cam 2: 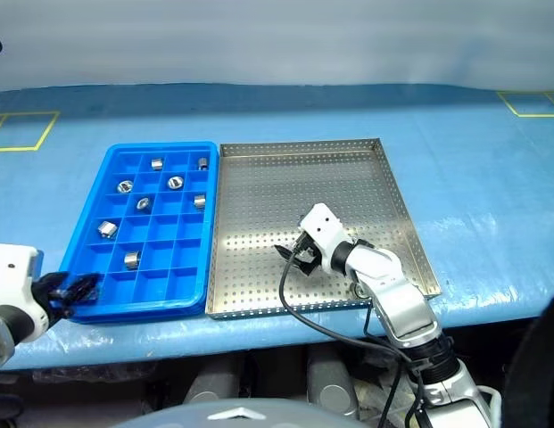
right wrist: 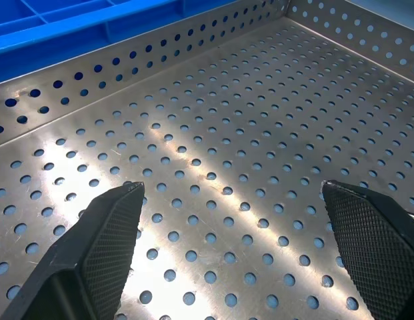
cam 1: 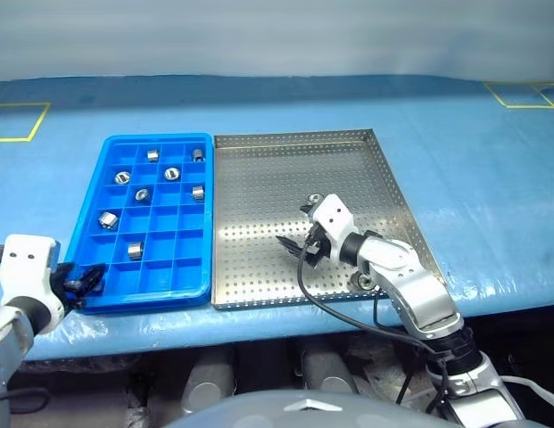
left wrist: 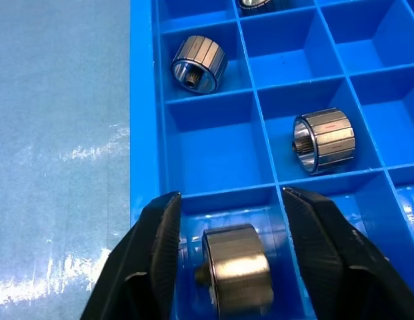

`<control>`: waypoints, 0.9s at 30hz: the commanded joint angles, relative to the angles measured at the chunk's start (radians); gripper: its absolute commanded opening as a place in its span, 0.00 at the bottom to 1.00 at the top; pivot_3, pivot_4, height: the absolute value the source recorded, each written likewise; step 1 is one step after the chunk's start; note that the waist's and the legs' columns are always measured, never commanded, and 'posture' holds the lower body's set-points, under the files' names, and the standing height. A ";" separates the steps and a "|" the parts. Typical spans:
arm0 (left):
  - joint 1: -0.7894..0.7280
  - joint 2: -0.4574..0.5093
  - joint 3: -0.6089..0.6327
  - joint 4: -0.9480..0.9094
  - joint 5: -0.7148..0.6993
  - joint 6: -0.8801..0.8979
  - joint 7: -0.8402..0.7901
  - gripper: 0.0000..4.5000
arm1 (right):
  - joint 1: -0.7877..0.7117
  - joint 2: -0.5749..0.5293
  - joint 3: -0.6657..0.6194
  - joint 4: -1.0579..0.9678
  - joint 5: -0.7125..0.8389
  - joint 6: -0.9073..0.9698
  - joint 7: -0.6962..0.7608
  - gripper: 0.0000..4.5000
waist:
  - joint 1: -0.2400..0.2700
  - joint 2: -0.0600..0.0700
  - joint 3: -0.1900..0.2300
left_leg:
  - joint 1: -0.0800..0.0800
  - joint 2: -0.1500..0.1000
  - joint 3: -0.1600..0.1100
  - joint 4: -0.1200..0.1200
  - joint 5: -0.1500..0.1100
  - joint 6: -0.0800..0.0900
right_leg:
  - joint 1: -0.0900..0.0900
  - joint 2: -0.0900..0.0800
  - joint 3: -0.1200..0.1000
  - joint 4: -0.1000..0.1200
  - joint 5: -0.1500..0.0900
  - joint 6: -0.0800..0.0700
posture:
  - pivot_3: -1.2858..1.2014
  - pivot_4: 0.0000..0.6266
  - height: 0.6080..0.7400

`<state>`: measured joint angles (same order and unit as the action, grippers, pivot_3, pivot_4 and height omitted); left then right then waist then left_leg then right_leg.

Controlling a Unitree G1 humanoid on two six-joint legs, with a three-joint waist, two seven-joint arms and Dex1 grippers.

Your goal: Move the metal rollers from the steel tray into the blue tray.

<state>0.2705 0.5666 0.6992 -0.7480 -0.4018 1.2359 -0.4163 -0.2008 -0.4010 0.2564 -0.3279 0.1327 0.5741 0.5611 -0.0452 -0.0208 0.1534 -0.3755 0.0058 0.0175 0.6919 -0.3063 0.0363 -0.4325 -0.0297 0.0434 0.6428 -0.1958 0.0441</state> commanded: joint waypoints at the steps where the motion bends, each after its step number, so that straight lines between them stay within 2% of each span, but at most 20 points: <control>1: -0.029 -0.004 0.050 0.001 -0.012 -0.010 0.008 0.87 | -0.002 -0.004 -0.024 -0.042 0.005 -0.010 -0.005 1.00 | 0.000 0.000 0.000 | 0.000 0.000 0.000 0.000 0.000 0.000 | 0.000 0.000 0.000 0.000 0.000 0.000 | 0.49 0.24 1.00; 6: -0.134 -0.086 0.117 -0.031 -0.164 -0.051 -0.042 0.87 | -0.007 0.004 -0.031 -0.038 0.003 -0.018 -0.014 1.00 | 0.000 0.000 0.000 | 0.000 0.000 0.000 0.000 0.000 0.000 | 0.000 0.000 0.000 0.000 0.000 0.000 | 0.49 0.24 1.00; 8: -0.168 -0.119 0.097 -0.049 -0.215 -0.075 -0.044 0.87 | -0.018 0.020 -0.046 -0.032 0.000 -0.035 -0.034 1.00 | 0.000 -0.001 0.000 | 0.000 0.000 0.000 0.000 0.000 0.000 | 0.001 0.000 -0.001 0.000 0.000 0.000 | 0.48 0.24 1.00; 12: -0.209 -0.159 -0.096 -0.068 -0.221 -0.141 -0.017 0.87 | -0.064 0.064 -0.109 0.002 -0.012 -0.020 -0.117 1.00 | -0.005 -0.001 0.000 | 0.000 0.000 0.000 0.000 0.000 0.000 | 0.001 0.000 0.000 0.000 0.001 0.000 | 0.47 0.24 1.00; 15: -0.235 -0.146 -0.381 -0.058 -0.144 -0.242 -0.028 0.87 | -0.108 0.049 -0.123 0.052 -0.030 0.005 -0.130 1.00 | -0.007 -0.001 -0.001 | 0.000 -0.001 0.000 0.000 0.000 0.000 | 0.001 0.000 0.000 0.000 0.001 0.000 | 0.47 0.24 1.00; 16: -0.241 -0.146 -0.438 -0.047 -0.128 -0.273 -0.032 0.87 | -0.119 0.044 -0.125 0.065 -0.031 0.006 -0.128 1.00 | -0.009 -0.001 -0.001 | 0.000 -0.001 0.000 0.000 0.000 0.000 | 0.002 0.000 0.001 -0.001 0.001 0.000 | 0.47 0.24 1.00; 21: -0.275 -0.123 -0.626 0.034 -0.053 -0.413 -0.060 0.87 | -0.187 0.047 -0.125 0.190 -0.018 0.016 -0.096 1.00 | -0.038 0.000 -0.001 | 0.000 0.000 0.002 -0.001 0.000 0.000 | 0.000 0.001 0.002 -0.001 0.001 0.000 | 0.45 0.24 1.00; 27: -0.264 -0.139 -0.697 0.066 -0.031 -0.514 -0.063 0.87 | -0.246 0.089 -0.131 0.329 -0.011 -0.023 -0.091 1.00 | -0.054 0.001 -0.001 | -0.001 0.000 0.003 -0.002 0.000 0.001 | -0.001 0.002 0.002 -0.001 0.002 0.002 | 0.46 0.24 1.00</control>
<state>0.0029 0.4342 0.0086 -0.6718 -0.4404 0.7634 -0.4810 -0.4185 -0.3245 0.1458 -0.0169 0.1074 0.5862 0.4662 -0.0990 -0.0202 0.1526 -0.3762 0.0062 0.0201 0.6903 -0.3066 0.0372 -0.4336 -0.0278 0.0458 0.6419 -0.1927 0.0478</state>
